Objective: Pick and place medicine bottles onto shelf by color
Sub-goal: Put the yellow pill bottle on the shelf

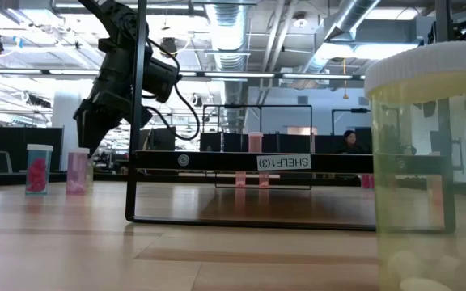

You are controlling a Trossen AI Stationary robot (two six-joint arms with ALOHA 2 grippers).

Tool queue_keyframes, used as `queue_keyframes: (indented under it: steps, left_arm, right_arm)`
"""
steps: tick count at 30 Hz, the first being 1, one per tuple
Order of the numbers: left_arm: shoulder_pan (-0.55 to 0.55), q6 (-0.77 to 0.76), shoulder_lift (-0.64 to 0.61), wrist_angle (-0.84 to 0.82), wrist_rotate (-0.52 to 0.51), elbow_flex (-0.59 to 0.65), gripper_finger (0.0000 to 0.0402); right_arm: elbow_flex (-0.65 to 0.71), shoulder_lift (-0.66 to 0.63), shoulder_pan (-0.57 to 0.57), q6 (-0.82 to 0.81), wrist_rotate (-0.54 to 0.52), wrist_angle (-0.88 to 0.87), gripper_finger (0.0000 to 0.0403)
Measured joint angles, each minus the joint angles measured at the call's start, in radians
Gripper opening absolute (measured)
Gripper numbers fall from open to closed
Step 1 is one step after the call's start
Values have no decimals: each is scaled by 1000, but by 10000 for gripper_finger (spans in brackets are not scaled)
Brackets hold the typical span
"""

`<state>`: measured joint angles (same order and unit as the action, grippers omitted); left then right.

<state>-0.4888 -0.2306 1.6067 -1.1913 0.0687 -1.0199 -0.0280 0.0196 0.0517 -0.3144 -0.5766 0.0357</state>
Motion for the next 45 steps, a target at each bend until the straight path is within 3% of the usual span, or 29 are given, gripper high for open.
queue_keyframes:
  steps: [13,27,35,45]
  left_arm:
    - [0,-1,-2,43,-13,-2,110]
    - [0,16,-72,62,-54,0,184]
    - [0,-69,-171,10,-51,0,186]
    - [5,-214,-147,43,-55,32,185]
  right_arm:
    - [0,0,0,0,0,0,251]
    - [0,0,0,0,0,0,251]
    - [0,0,0,0,0,0,251]
    - [0,0,0,0,0,0,251]
